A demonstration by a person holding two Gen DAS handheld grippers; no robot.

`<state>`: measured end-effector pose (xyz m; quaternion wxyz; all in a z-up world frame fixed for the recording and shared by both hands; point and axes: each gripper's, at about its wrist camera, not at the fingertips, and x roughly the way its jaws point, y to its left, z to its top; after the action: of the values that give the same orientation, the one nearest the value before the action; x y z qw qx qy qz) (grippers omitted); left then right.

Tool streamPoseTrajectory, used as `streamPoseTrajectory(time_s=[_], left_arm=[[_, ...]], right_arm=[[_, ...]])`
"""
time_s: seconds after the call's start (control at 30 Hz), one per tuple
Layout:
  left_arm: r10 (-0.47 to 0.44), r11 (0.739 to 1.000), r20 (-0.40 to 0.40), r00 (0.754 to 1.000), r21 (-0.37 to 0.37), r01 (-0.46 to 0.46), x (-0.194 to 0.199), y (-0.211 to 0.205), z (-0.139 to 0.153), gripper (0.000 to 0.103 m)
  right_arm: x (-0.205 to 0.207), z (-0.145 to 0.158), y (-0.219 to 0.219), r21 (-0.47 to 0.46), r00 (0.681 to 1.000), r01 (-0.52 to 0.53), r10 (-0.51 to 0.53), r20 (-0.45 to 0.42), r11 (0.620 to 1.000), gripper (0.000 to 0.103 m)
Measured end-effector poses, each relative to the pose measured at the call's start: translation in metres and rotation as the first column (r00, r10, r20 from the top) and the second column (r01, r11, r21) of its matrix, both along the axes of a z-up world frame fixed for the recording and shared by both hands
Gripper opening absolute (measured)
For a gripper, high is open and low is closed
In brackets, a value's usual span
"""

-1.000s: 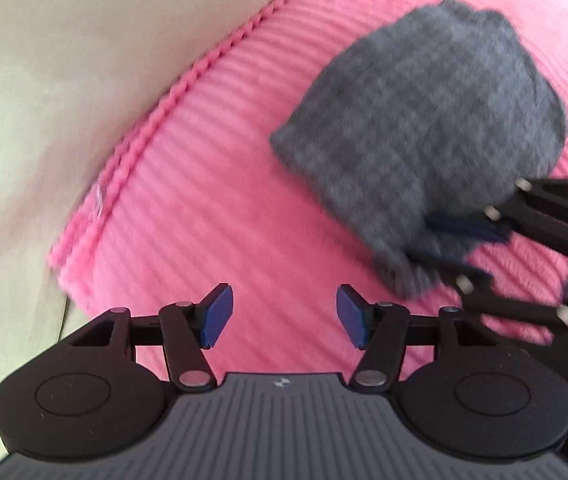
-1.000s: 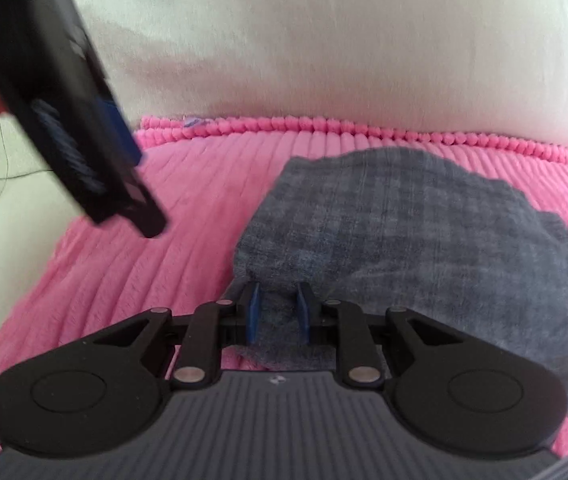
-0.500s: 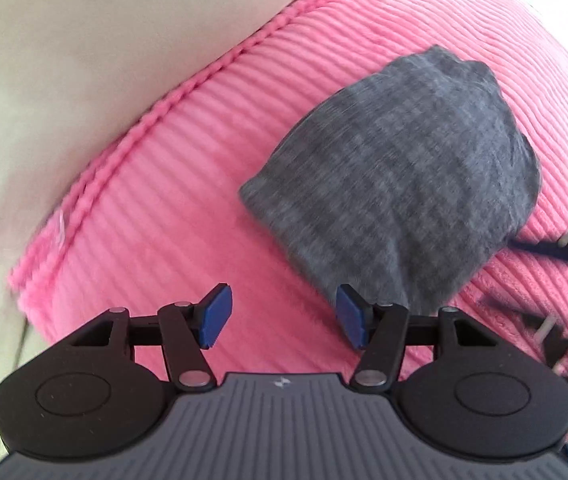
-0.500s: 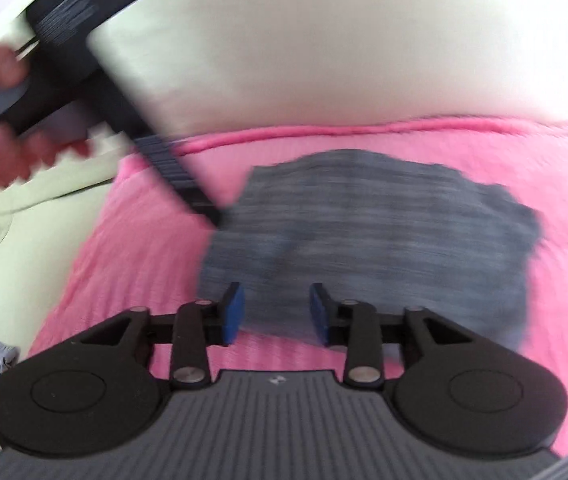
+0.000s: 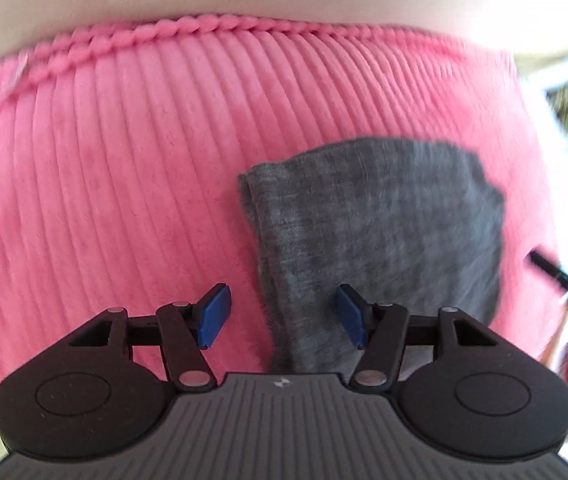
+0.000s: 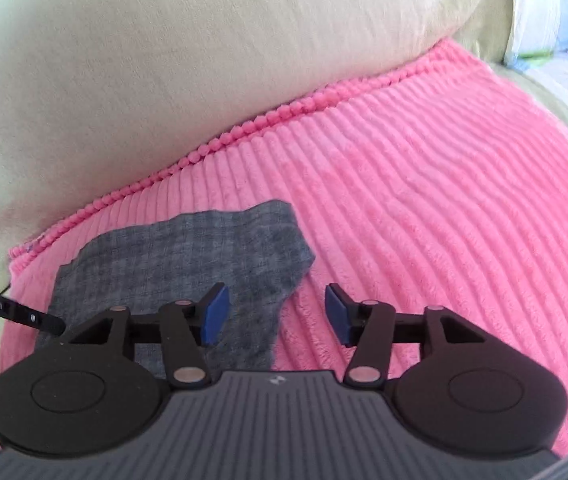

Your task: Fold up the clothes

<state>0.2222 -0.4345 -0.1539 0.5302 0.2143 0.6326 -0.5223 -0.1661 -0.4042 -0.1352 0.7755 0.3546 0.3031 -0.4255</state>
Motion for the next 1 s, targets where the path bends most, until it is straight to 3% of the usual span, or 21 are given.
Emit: streamPoseTrajectory(time_s=[0.1,0.17,0.2,0.23,0.27,0.33,0.4,0.47,0.5,0.57,0.6,0.7,0.77,0.8,0.83,0.87,1.0], left_arm=[[0.050,0.998,-0.064,0.997,-0.037,-0.053,0.008,-0.007,-0.006,0.061],[0.086,0.995,-0.087,0.993,-0.052,-0.091,0.014,-0.011,-0.012,0.053],[0.101,0.993,-0.091,0.991,-0.059,-0.106,0.017,-0.010,-0.013,0.046],[0.116,0.990,-0.095,0.989,-0.072,-0.123,0.019,-0.009,-0.014,0.029],[0.125,0.988,-0.097,0.987,-0.083,-0.133,0.020,-0.008,-0.014,0.019],[0.108,0.985,-0.040,0.993,-0.128,-0.112,0.013,-0.006,-0.006,0.009],[0.074,0.985,0.036,0.997,-0.157,-0.067,0.003,-0.006,0.001,0.007],[0.020,0.982,0.124,0.992,-0.187,0.004,-0.009,-0.006,0.011,0.005],[-0.004,0.978,0.164,0.986,-0.204,0.038,-0.015,-0.005,0.016,0.004],[-0.026,0.966,0.213,0.977,-0.247,0.080,-0.024,-0.003,0.026,0.004],[-0.029,0.962,0.225,0.974,-0.259,0.088,-0.025,-0.001,0.028,0.004],[-0.041,0.948,0.266,0.963,-0.295,0.122,-0.029,0.008,0.033,0.004],[-0.045,0.947,0.277,0.960,-0.295,0.129,-0.029,0.007,0.030,0.004],[-0.047,0.945,0.287,0.957,-0.298,0.135,-0.030,0.006,0.030,0.004],[-0.051,0.942,0.298,0.953,-0.304,0.145,-0.031,0.006,0.031,0.004],[-0.053,0.939,0.305,0.951,-0.309,0.152,-0.032,0.006,0.033,0.004],[-0.072,0.916,0.355,0.932,-0.347,0.203,-0.040,0.011,0.046,0.004]], right_arm=[[0.005,-0.003,-0.009,0.020,1.000,-0.017,0.017,-0.005,1.000,0.051],[0.008,0.004,-0.017,0.005,0.999,-0.048,0.048,0.008,0.999,0.051],[0.016,0.009,-0.025,-0.019,0.994,-0.103,0.104,0.022,0.994,0.051],[0.025,0.013,-0.031,-0.041,0.984,-0.176,0.177,0.024,0.984,0.051],[0.035,0.016,-0.037,-0.062,0.968,-0.250,0.251,0.022,0.966,0.050],[0.064,0.019,-0.040,-0.086,0.910,-0.414,0.413,-0.027,0.906,0.030],[0.094,0.022,-0.044,-0.100,0.824,-0.567,0.561,-0.082,0.818,0.018],[0.120,0.022,-0.047,-0.101,0.734,-0.678,0.666,-0.132,0.728,0.019],[0.132,0.020,-0.049,-0.097,0.700,-0.714,0.698,-0.152,0.694,0.021],[0.155,0.017,-0.052,-0.086,0.625,-0.779,0.757,-0.192,0.621,0.047],[0.161,0.015,-0.054,-0.092,0.615,-0.787,0.764,-0.197,0.610,0.062],[0.172,0.009,-0.063,-0.080,0.588,-0.808,0.794,-0.153,0.584,0.064],[0.180,-0.001,-0.075,-0.003,0.573,-0.820,0.819,-0.045,0.573,0.064],[0.181,-0.005,-0.077,0.023,0.562,-0.826,0.827,-0.018,0.563,0.058],[0.182,-0.009,-0.079,0.046,0.552,-0.833,0.834,0.005,0.551,0.028],[0.182,-0.010,-0.078,0.039,0.529,-0.848,0.848,0.008,0.528,0.017],[0.173,0.004,-0.066,-0.029,0.478,-0.878,0.878,-0.026,0.478,0.008]])
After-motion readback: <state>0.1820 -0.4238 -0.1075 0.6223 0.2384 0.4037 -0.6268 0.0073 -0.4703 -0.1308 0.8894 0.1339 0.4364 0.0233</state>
